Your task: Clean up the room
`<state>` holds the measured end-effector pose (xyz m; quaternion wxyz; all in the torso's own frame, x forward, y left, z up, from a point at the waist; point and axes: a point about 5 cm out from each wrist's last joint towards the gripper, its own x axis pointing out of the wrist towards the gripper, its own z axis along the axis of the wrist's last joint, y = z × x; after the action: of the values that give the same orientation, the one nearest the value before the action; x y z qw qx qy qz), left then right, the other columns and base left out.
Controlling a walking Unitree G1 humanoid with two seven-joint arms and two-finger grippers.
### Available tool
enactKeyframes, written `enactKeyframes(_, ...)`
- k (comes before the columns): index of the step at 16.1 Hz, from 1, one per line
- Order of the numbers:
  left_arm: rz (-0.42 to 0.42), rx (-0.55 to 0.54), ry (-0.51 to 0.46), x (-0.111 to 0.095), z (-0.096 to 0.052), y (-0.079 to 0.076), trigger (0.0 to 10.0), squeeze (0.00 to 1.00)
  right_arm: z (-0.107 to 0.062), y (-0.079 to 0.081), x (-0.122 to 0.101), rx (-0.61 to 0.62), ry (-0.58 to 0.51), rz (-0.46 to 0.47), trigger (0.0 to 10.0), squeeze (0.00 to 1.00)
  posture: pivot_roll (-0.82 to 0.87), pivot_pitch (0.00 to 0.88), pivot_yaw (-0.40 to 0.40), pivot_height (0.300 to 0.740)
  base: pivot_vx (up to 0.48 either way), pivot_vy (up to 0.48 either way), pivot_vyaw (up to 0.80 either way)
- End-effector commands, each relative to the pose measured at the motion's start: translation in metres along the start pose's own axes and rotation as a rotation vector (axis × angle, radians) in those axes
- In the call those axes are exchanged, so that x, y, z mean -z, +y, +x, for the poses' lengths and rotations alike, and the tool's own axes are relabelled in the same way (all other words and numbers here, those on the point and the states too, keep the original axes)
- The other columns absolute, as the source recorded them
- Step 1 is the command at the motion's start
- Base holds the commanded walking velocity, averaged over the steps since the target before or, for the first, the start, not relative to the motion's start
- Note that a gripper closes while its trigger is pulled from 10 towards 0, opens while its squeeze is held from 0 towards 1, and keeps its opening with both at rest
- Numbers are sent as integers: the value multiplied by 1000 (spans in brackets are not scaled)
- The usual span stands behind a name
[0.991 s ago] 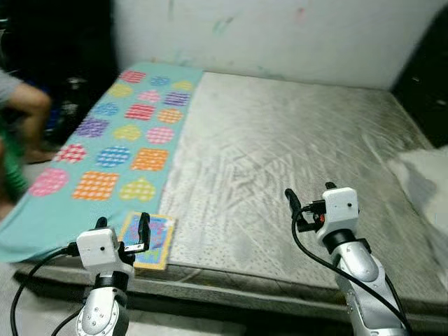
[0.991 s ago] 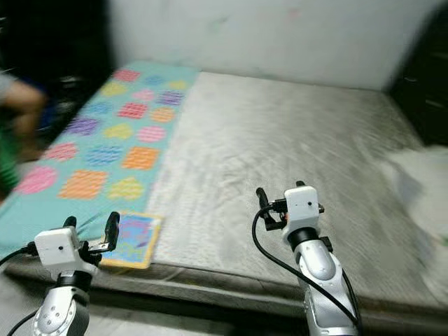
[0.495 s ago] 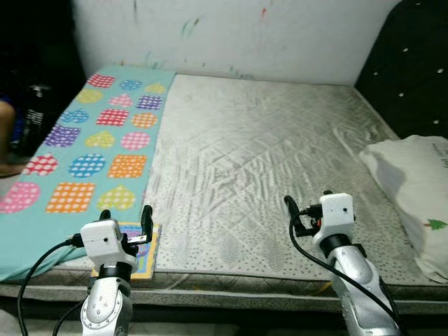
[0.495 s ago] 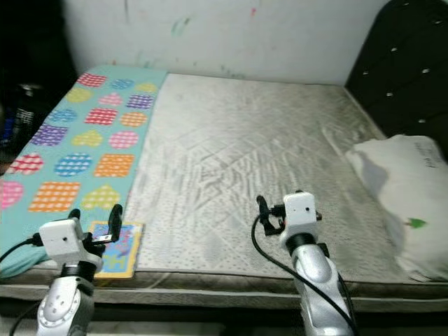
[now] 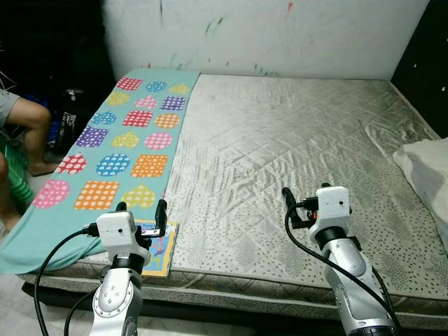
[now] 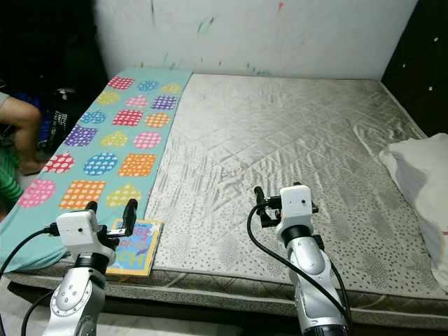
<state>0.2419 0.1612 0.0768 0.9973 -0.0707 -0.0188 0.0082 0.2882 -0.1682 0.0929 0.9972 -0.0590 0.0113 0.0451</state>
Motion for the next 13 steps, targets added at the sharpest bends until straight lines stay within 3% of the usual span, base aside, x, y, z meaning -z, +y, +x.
enactKeyframes(1,8,-1,11,3,-1,-1,10000,0,4,1,-2,-8,-8,1,10000,0,23,24,13,740,0,0,0)
enactKeyframes(4,-2,-6,16,4,-4,-2,10000,0,5,3,-2,-22,-3,2,10000,0,29,34,-6,740,0,0,0)
enactKeyframes(8,-20,-14,13,4,-5,-1,10000,0,5,6,-1,-43,9,-8,10000,0,25,39,-16,740,0,0,-800)
enactKeyframes(13,-47,-4,13,3,-2,-3,10000,0,6,5,-2,-43,3,-12,10000,0,22,44,-17,740,0,0,0)
